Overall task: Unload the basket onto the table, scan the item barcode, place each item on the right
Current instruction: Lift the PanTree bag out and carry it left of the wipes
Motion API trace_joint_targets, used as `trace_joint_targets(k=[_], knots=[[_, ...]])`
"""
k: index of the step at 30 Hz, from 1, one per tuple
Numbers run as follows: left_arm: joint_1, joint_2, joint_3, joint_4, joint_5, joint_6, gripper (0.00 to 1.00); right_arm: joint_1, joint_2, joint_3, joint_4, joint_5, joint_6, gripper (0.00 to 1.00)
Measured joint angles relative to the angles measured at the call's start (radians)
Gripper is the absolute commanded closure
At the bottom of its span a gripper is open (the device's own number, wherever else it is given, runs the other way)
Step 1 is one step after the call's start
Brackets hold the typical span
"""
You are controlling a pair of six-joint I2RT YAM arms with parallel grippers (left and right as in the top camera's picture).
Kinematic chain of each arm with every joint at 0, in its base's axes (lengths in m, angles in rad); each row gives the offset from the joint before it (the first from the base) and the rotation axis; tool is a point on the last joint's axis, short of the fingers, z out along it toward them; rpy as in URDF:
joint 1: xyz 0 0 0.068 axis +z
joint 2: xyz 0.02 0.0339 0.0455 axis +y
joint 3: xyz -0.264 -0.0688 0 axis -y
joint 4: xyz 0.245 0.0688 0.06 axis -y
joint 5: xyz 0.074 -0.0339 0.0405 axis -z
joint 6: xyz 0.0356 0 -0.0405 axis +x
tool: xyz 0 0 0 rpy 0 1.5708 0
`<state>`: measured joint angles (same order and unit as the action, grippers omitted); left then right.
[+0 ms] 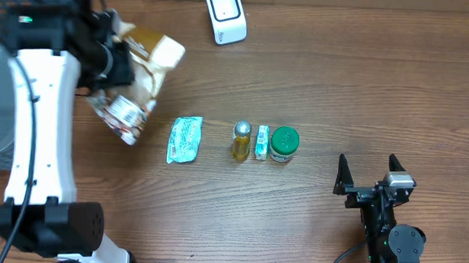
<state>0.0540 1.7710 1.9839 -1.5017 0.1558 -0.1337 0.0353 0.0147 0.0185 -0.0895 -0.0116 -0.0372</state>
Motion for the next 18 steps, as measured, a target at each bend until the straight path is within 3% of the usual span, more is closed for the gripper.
trace_joint_targets(k=[9,18], knots=[[-0.080,0.006,-0.409,0.247,-0.102,-0.103,0.64,0.000,0.000,0.000,0.000,0.000,0.000,0.00],[-0.094,0.006,-0.656,0.460,-0.131,-0.149,0.61,0.000,0.000,0.000,0.000,0.000,0.000,0.00]])
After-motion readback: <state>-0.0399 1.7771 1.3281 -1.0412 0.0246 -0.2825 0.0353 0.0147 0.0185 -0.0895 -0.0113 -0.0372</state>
